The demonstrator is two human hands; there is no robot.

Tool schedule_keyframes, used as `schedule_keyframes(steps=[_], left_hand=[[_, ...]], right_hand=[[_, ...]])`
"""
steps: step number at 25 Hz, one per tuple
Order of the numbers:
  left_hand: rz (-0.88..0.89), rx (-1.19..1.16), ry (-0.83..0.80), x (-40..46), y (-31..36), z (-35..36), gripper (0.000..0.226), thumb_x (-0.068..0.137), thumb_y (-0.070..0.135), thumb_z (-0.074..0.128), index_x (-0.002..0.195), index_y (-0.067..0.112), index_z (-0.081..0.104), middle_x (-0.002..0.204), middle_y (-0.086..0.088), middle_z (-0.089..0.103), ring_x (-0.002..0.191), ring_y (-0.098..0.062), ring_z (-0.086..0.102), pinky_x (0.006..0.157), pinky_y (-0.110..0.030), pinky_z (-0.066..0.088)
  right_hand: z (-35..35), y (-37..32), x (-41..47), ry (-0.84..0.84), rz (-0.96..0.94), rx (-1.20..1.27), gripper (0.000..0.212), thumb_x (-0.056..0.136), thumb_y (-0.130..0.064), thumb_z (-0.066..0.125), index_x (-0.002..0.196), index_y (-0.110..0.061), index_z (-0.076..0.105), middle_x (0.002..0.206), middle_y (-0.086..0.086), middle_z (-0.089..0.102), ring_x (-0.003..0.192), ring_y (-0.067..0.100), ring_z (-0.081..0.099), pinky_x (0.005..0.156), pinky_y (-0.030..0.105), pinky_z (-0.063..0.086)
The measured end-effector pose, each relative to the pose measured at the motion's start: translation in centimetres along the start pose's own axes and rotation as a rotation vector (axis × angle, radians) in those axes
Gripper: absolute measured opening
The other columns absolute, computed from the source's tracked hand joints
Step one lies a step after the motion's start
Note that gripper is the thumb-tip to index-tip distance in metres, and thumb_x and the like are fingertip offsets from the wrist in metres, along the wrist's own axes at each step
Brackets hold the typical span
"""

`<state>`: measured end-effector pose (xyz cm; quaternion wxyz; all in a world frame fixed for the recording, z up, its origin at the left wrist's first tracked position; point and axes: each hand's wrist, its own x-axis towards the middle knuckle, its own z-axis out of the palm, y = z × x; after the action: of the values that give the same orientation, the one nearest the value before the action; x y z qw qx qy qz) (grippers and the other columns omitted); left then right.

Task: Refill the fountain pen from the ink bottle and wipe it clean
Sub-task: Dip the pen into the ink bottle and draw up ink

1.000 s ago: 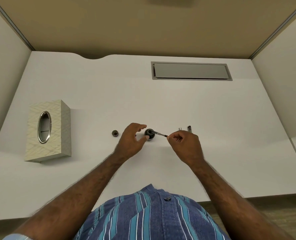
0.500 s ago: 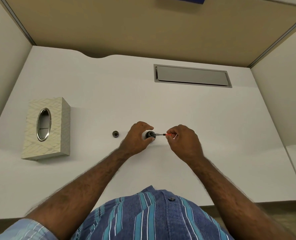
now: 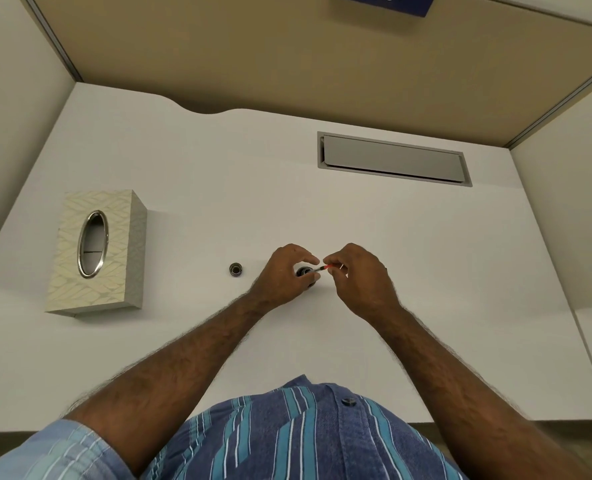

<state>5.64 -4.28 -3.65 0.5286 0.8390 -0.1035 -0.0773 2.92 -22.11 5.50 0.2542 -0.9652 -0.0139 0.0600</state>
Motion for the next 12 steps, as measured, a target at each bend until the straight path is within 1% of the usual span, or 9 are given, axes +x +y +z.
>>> schedule_keyframes(steps=[2,4,6,8,10,12], left_hand=[[0.014,-0.012,0.016,0.25,-0.08,0.04,0.023,0.08,0.019,0.086,0.101,0.017,0.078,0.105,0.0,0.073,0.105,-0.015,0.064,0.095,-0.026,0.046],[0.023,-0.011,0.02,0.36,-0.25,0.06,0.021,0.079,0.02,0.085,0.099,0.018,0.079,0.103,0.002,0.073,0.103,-0.006,0.063,0.093,-0.018,0.043],[0.03,-0.014,0.024,0.35,-0.39,0.09,0.019,0.079,0.02,0.084,0.097,0.02,0.08,0.1,0.008,0.071,0.101,0.007,0.059,0.09,-0.008,0.039],[0.035,-0.015,0.031,0.34,-0.43,0.14,0.017,0.08,0.021,0.084,0.097,0.022,0.08,0.098,0.014,0.068,0.102,0.015,0.055,0.088,-0.002,0.036],[0.043,-0.012,0.039,0.31,-0.41,0.21,0.016,0.08,0.024,0.083,0.096,0.025,0.08,0.099,0.014,0.07,0.104,0.012,0.056,0.089,-0.002,0.035],[0.041,-0.01,0.039,0.3,-0.36,0.31,0.015,0.081,0.027,0.082,0.096,0.03,0.08,0.103,0.011,0.072,0.106,0.002,0.06,0.093,-0.008,0.036]], right_hand=[[0.19,-0.05,0.17,0.005,0.012,-0.006,0.013,0.099,-0.019,0.07,0.108,-0.022,0.078,0.102,-0.005,0.071,0.091,0.014,0.064,0.076,0.027,0.041],[0.28,-0.08,0.3,0.005,0.033,0.0,0.012,0.098,-0.021,0.071,0.106,-0.024,0.078,0.101,-0.007,0.072,0.087,0.011,0.063,0.074,0.025,0.038],[0.28,-0.05,0.4,0.0,0.053,0.025,0.012,0.096,-0.021,0.072,0.105,-0.025,0.078,0.1,-0.009,0.073,0.085,0.01,0.062,0.073,0.024,0.04],[0.27,-0.04,0.52,-0.008,0.064,0.038,0.013,0.096,-0.021,0.072,0.106,-0.025,0.078,0.099,-0.009,0.074,0.086,0.012,0.064,0.078,0.028,0.047],[0.3,-0.01,0.61,-0.012,0.067,0.039,0.013,0.095,-0.02,0.073,0.106,-0.025,0.078,0.099,-0.008,0.074,0.086,0.013,0.066,0.08,0.029,0.049],[0.39,0.04,0.68,-0.007,0.065,0.039,0.013,0.094,-0.02,0.074,0.106,-0.024,0.079,0.099,-0.008,0.075,0.085,0.012,0.065,0.077,0.024,0.045]])
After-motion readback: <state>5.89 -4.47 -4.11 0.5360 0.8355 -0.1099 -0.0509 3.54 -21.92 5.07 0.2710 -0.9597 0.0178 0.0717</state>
